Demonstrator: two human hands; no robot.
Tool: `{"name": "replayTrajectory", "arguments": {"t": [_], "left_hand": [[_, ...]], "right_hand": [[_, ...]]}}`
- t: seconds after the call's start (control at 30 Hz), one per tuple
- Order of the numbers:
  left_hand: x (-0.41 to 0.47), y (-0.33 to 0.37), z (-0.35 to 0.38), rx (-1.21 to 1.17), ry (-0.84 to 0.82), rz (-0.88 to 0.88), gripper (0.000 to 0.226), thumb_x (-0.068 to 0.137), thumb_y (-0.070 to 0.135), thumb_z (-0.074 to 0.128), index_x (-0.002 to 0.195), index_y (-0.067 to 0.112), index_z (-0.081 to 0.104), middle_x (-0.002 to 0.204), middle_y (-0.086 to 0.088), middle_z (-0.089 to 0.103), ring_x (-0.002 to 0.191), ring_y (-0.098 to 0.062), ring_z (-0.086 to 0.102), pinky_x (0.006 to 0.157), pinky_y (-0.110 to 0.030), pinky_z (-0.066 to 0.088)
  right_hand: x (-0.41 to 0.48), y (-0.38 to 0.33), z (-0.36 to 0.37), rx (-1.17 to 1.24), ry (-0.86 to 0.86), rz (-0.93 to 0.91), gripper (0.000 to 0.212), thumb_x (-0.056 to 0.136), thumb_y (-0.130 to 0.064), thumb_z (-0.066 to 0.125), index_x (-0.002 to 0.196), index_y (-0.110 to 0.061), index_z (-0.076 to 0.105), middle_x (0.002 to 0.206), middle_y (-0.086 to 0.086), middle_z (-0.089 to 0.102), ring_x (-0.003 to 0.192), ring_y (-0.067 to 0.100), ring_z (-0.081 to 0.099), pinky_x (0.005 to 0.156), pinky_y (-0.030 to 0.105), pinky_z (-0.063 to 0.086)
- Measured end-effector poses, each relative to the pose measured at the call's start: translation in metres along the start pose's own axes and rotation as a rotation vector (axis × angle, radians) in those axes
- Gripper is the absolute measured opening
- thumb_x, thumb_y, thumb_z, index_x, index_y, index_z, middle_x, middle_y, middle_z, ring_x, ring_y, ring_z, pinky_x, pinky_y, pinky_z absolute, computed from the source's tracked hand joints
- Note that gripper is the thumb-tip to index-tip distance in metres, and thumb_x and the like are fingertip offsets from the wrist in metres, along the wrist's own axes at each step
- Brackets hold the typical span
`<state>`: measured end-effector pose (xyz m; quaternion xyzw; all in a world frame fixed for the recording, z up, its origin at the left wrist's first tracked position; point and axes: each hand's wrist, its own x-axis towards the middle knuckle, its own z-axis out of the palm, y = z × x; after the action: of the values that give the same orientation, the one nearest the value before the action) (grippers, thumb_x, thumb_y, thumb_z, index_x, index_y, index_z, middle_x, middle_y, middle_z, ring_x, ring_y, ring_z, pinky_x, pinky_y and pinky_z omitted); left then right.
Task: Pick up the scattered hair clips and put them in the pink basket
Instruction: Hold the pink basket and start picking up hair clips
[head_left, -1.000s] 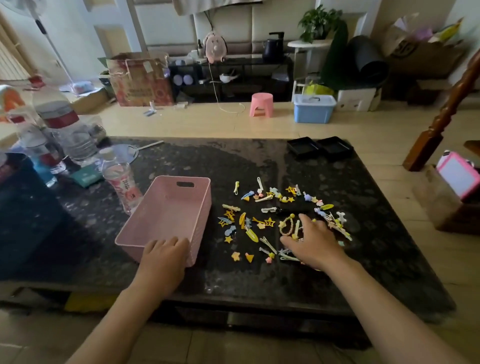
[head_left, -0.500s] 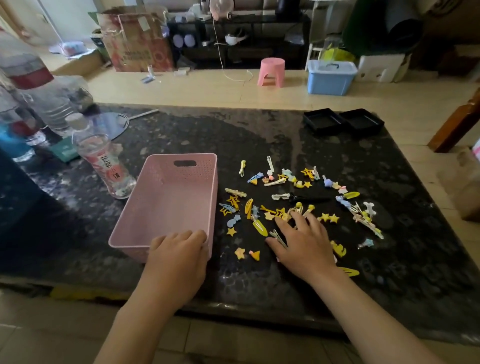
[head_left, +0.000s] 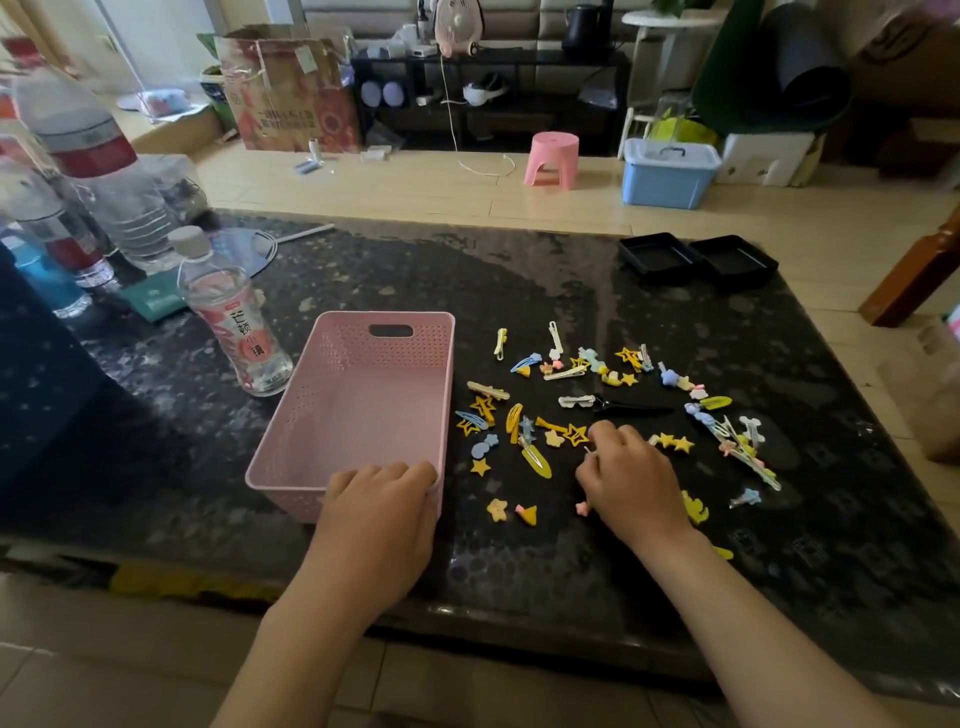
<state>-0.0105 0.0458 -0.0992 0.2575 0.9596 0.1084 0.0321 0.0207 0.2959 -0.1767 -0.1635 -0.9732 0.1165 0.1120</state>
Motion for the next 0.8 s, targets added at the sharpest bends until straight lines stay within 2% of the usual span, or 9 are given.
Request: {"name": "replayTrajectory", "arguments": {"t": [0.13, 0.3, 0.4, 0.5, 0.57, 0.63, 0.8], "left_hand": [[0.000, 0.000, -0.003, 0.001, -0.025, 0.001, 0.019, 0.099, 0.032, 0.035, 0.107, 0.029, 0.052, 0.102, 0.013, 0.060, 0.094, -0.012, 0.054, 0.093, -0.030, 0.036], [0.000, 0.001, -0.005, 0.018, -0.048, -0.003, 0.021, 0.099, 0.031, 0.034, 0.111, 0.028, 0.052, 0.106, 0.011, 0.060, 0.097, -0.014, 0.053, 0.095, -0.032, 0.035], [-0.001, 0.001, -0.006, 0.009, -0.058, -0.003, 0.021, 0.099, 0.030, 0.035, 0.112, 0.028, 0.052, 0.108, 0.010, 0.060, 0.099, -0.014, 0.053, 0.097, -0.032, 0.034], [-0.002, 0.001, -0.006, 0.019, -0.046, 0.001, 0.021, 0.099, 0.030, 0.034, 0.110, 0.027, 0.051, 0.106, 0.009, 0.060, 0.097, -0.015, 0.053, 0.096, -0.032, 0.035], [-0.001, 0.001, -0.005, 0.017, -0.045, -0.002, 0.021, 0.099, 0.031, 0.034, 0.109, 0.026, 0.051, 0.106, 0.009, 0.060, 0.096, -0.015, 0.053, 0.096, -0.032, 0.035], [0.000, 0.000, -0.003, 0.018, -0.044, -0.006, 0.021, 0.099, 0.032, 0.034, 0.109, 0.026, 0.051, 0.107, 0.008, 0.060, 0.097, -0.016, 0.053, 0.096, -0.033, 0.035], [0.000, 0.000, -0.002, 0.028, -0.030, 0.002, 0.018, 0.096, 0.029, 0.041, 0.112, 0.025, 0.050, 0.111, 0.006, 0.060, 0.101, -0.018, 0.053, 0.095, -0.035, 0.034]], "right_hand": [[0.005, 0.002, -0.015, 0.254, 0.023, 0.164, 0.011, 0.086, -0.012, 0.063, 0.097, -0.012, 0.062, 0.084, 0.003, 0.059, 0.074, 0.021, 0.055, 0.062, 0.030, 0.037], [0.005, 0.004, -0.030, 0.591, 0.082, 0.388, 0.014, 0.083, -0.010, 0.069, 0.092, -0.018, 0.063, 0.082, -0.002, 0.062, 0.067, 0.007, 0.058, 0.050, 0.018, 0.040], [0.011, 0.008, -0.036, 0.899, 0.169, 0.550, 0.015, 0.083, -0.007, 0.069, 0.091, -0.019, 0.063, 0.088, 0.004, 0.066, 0.066, 0.015, 0.063, 0.053, 0.027, 0.049], [0.018, 0.008, -0.048, 1.218, 0.211, 0.682, 0.016, 0.084, -0.001, 0.068, 0.090, -0.016, 0.064, 0.090, 0.010, 0.067, 0.074, 0.019, 0.061, 0.056, 0.033, 0.052], [0.021, -0.001, -0.058, 1.363, 0.184, 0.674, 0.017, 0.085, 0.002, 0.067, 0.090, -0.015, 0.063, 0.091, 0.007, 0.064, 0.079, 0.019, 0.061, 0.056, 0.032, 0.051], [0.026, -0.021, -0.068, 1.457, 0.130, 0.594, 0.017, 0.087, 0.004, 0.066, 0.091, -0.012, 0.063, 0.090, 0.006, 0.062, 0.075, 0.016, 0.062, 0.051, 0.029, 0.052], [0.038, -0.098, -0.075, 1.473, -0.001, 0.372, 0.013, 0.088, 0.002, 0.067, 0.096, -0.007, 0.063, 0.084, 0.005, 0.063, 0.068, 0.012, 0.064, 0.051, 0.030, 0.053]]}}
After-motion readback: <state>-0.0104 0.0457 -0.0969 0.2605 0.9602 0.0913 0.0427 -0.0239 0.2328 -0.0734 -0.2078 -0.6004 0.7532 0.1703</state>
